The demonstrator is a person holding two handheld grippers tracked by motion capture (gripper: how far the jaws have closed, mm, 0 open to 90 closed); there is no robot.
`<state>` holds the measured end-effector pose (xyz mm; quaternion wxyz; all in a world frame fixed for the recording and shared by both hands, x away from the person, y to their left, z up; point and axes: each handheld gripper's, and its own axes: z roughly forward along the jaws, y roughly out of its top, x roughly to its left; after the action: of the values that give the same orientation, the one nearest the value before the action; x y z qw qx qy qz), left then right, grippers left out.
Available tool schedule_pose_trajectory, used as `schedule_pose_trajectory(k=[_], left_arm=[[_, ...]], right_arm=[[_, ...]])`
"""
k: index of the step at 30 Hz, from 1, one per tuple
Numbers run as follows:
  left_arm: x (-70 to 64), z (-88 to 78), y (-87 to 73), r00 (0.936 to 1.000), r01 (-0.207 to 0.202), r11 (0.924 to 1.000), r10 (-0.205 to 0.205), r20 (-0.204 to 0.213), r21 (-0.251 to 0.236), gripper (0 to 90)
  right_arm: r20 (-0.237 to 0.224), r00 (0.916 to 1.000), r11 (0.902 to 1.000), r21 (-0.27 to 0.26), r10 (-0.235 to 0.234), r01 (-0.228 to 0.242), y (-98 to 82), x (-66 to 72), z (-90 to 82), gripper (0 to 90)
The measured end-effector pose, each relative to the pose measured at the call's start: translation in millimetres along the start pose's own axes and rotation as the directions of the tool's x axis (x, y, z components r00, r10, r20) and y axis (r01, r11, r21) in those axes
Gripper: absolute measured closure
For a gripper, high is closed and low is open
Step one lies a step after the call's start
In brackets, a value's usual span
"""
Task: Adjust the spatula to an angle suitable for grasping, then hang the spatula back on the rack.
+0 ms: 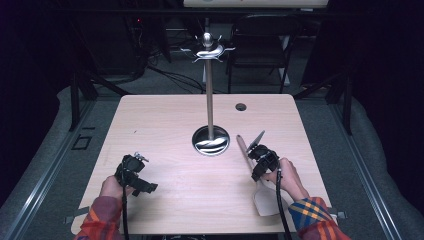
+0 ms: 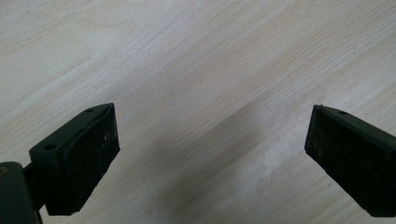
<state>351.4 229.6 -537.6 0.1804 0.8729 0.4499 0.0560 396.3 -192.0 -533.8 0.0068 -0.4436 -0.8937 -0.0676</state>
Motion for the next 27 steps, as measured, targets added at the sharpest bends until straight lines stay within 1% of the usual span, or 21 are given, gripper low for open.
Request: schedule_pose_trajectory(k=[1,2,3,4,5,6,7,8,11,14,15,16,18,19,20,21,24,25,26,27], left_arm=[[0.0,0.1,0.1,1.0000,0.000,1.0000,0.000,0.000,0.000,3.0],[-0.1,0.2,0.2,1.0000,-0.002,1.0000,0.002,-0.001,-0.001,3.0],[-0.2,0.3,0.2,1.0000,-0.002,1.0000,0.002,-0.001,-0.001,3.0],[-0.3,0.3,0.4,1.0000,-0.002,1.0000,0.002,-0.002,-0.001,3.0],[-0.5,0.4,0.5,1.0000,-0.003,1.0000,0.003,-0.003,-0.001,3.0],[-0.5,0.4,0.5,1.0000,-0.003,1.0000,0.003,-0.002,0.000,3.0],[-0.5,0.4,0.5,1.0000,-0.004,1.0000,0.004,-0.002,0.000,3.0],[-0.6,0.3,0.5,1.0000,-0.004,1.0000,0.004,-0.002,-0.001,3.0],[-0.4,0.2,0.3,1.0000,-0.004,1.0000,0.004,-0.002,0.001,3.0],[-0.4,0.2,0.2,1.0000,-0.003,1.0000,0.003,-0.002,0.000,3.0],[-0.5,0.2,0.3,1.0000,-0.004,1.0000,0.004,-0.002,0.001,3.0],[-0.6,0.3,0.3,1.0000,-0.004,1.0000,0.004,-0.002,0.000,3.0],[-0.8,0.3,0.5,1.0000,-0.004,1.0000,0.004,-0.002,-0.001,3.1],[-0.7,0.4,0.7,1.0000,-0.004,1.0000,0.004,-0.003,-0.001,3.1],[-0.6,0.5,0.7,1.0000,-0.004,1.0000,0.004,-0.002,0.000,3.2],[-0.5,0.6,0.6,1.0000,-0.004,1.0000,0.004,-0.002,0.000,3.1],[-0.2,0.4,0.3,1.0000,-0.001,1.0000,0.001,-0.002,-0.002,3.1],[-0.2,0.3,0.2,1.0000,-0.001,1.0000,0.001,-0.002,-0.002,3.1],[-0.3,0.2,0.3,1.0000,0.000,1.0000,0.000,-0.001,0.000,3.1],[-0.4,0.5,0.4,1.0000,-0.001,1.0000,0.001,-0.003,-0.002,3.1]], right_arm=[[0.007,0.9999,0.9996,0.024,-0.014,0.014,-0.2,-2.5,-1.5,67.5],[0.004,0.9999,0.9995,0.029,-0.014,0.014,-1.3,-4.1,-2.0,67.8],[0.006,1.0000,0.9998,0.018,0.000,0.000,-2.4,-4.5,-1.8,67.7],[0.004,1.0000,0.9999,0.013,0.006,-0.006,-3.2,-5.2,-1.6,65.6],[0.012,0.9997,0.9998,0.003,0.021,-0.021,-3.6,-6.2,-1.7,61.3],[0.004,0.9988,0.9987,-0.016,0.048,-0.048,-4.2,-8.3,-1.7,60.5],[-0.011,0.9985,0.9984,-0.020,0.053,-0.053,-4.2,-9.5,-2.1,60.3],[-0.020,0.9956,0.9942,-0.055,0.092,-0.093,-5.2,-8.7,0.3,60.0],[-0.010,0.9934,0.9919,-0.054,0.115,-0.115,-4.1,-8.1,2.4,61.1],[-0.004,0.9932,0.9918,-0.053,0.117,-0.117,-3.2,-8.0,2.3,62.9],[-0.013,0.9927,0.9905,-0.067,0.120,-0.120,-3.6,-7.4,3.3,62.8],[-0.022,0.9920,0.9899,-0.066,0.125,-0.126,-3.4,-6.7,3.7,62.8],[-0.025,0.9927,0.9913,-0.056,0.118,-0.119,-2.7,-6.4,3.7,63.2],[-0.025,0.9919,0.9904,-0.059,0.124,-0.126,-2.5,-5.7,5.3,63.2],[-0.020,0.9910,0.9893,-0.059,0.132,-0.133,-2.1,-4.8,7.3,63.4],[-0.013,0.9923,0.9914,-0.044,0.123,-0.123,-1.5,-5.0,7.5,64.3],[-0.003,0.9919,0.9908,-0.048,0.127,-0.127,-0.7,-3.7,9.4,65.0],[0.002,0.9927,0.9915,-0.048,0.121,-0.121,-0.4,-3.8,9.4,65.9],[0.008,0.9929,0.9925,-0.033,0.118,-0.118,0.2,-3.9,8.3,66.4],[0.011,0.9929,0.9924,-0.035,0.118,-0.118,0.2,-3.9,8.4,67.3]])
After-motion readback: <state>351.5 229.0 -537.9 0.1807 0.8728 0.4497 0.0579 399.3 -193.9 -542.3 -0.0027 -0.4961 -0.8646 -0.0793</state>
